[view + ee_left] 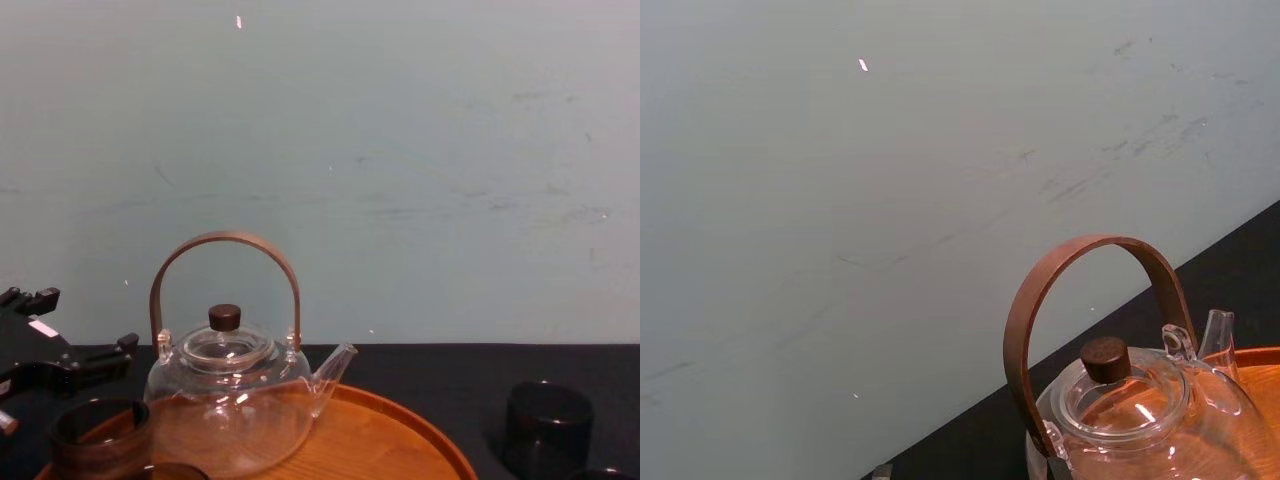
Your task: Pick up the glass from the table and place it on the tray.
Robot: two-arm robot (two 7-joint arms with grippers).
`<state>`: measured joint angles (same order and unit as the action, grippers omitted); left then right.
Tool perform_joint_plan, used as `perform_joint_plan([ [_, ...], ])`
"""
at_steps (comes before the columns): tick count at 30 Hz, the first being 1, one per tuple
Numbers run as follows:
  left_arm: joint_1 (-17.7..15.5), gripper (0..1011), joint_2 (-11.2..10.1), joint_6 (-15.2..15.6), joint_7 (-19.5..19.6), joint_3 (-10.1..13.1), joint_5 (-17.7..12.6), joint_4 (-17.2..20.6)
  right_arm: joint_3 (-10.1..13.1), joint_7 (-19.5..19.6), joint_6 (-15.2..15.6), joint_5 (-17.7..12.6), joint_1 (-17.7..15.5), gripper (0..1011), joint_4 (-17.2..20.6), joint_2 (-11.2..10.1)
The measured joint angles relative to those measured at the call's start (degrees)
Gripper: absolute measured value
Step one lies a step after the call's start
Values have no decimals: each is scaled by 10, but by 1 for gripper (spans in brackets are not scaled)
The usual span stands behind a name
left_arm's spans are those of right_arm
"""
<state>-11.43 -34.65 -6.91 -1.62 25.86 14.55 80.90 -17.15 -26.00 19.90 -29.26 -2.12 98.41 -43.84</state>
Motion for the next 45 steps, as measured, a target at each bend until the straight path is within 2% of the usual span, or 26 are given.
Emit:
perform_joint_plan([
  [11, 0, 1001, 0, 0, 0, 0, 0, 0, -28, 1, 12, 6, 39, 1002, -25, 15],
  [24, 0, 1001, 0, 0, 0, 0, 0, 0, -51, -2, 16, 15, 67, 1002, -43, 28],
  [36, 0, 1001, 0, 0, 0, 0, 0, 0, -64, -3, 16, 26, 80, 1002, -49, 35],
  [45, 0, 1001, 0, 0, 0, 0, 0, 0, -63, -3, 15, 25, 80, 1002, -49, 35],
])
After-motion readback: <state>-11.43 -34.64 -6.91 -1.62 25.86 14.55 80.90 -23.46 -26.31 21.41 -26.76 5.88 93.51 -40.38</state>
